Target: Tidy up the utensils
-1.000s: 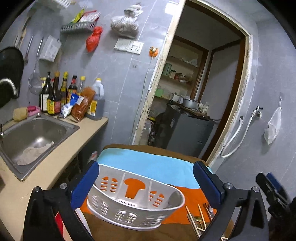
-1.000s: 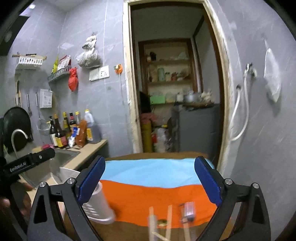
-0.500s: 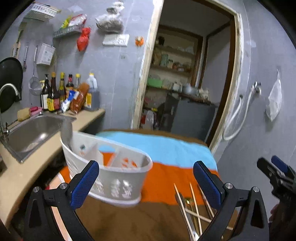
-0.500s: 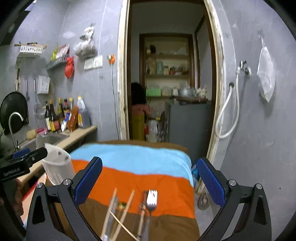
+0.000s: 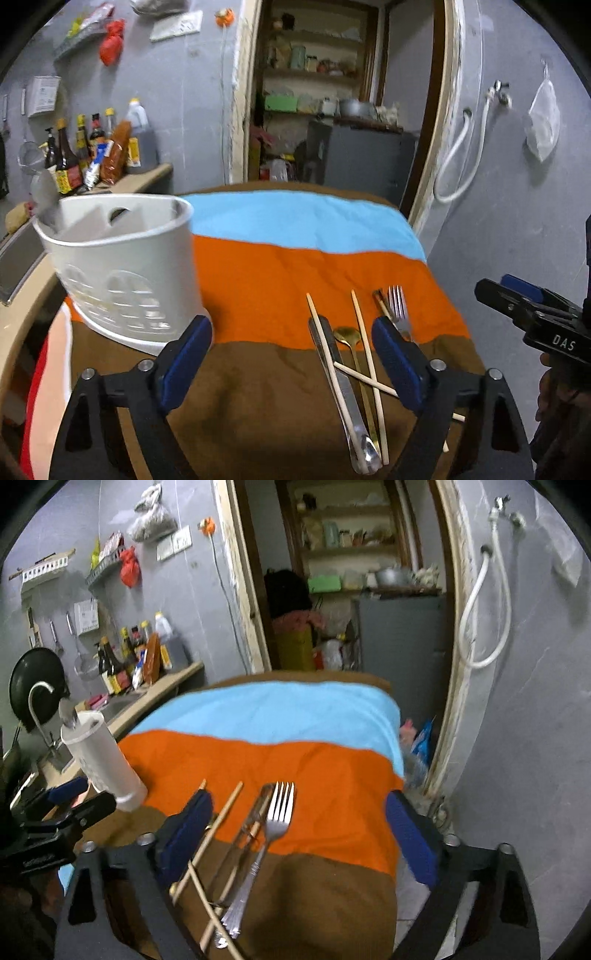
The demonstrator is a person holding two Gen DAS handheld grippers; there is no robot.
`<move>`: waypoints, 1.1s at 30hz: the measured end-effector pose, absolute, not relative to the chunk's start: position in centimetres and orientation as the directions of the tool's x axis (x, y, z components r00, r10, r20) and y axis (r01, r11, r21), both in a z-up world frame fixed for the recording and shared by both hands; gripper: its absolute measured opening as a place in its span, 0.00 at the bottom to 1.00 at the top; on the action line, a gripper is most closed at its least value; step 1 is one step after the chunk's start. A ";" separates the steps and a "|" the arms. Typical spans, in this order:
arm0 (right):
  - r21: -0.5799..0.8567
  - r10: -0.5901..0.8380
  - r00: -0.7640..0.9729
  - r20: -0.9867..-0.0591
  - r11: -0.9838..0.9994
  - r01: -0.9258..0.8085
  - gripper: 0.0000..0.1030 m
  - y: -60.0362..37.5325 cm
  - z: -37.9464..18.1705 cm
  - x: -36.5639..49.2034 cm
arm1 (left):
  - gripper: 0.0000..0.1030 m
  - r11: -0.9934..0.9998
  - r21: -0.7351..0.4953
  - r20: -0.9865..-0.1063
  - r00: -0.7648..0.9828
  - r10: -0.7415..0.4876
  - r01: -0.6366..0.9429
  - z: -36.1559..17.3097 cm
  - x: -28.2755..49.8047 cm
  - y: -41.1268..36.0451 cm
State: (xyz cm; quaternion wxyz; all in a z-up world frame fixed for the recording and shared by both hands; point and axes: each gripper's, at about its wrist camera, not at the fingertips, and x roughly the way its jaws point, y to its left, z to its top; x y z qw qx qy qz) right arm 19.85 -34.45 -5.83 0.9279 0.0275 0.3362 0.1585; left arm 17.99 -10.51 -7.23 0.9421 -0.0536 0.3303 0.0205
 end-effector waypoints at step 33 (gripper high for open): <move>0.404 0.603 0.362 -0.711 0.771 -0.491 0.17 -31.0 -15.7 30.9 | 0.16 0.965 -0.252 -0.836 0.518 -0.180 -0.070 -13.7 29.6 -11.0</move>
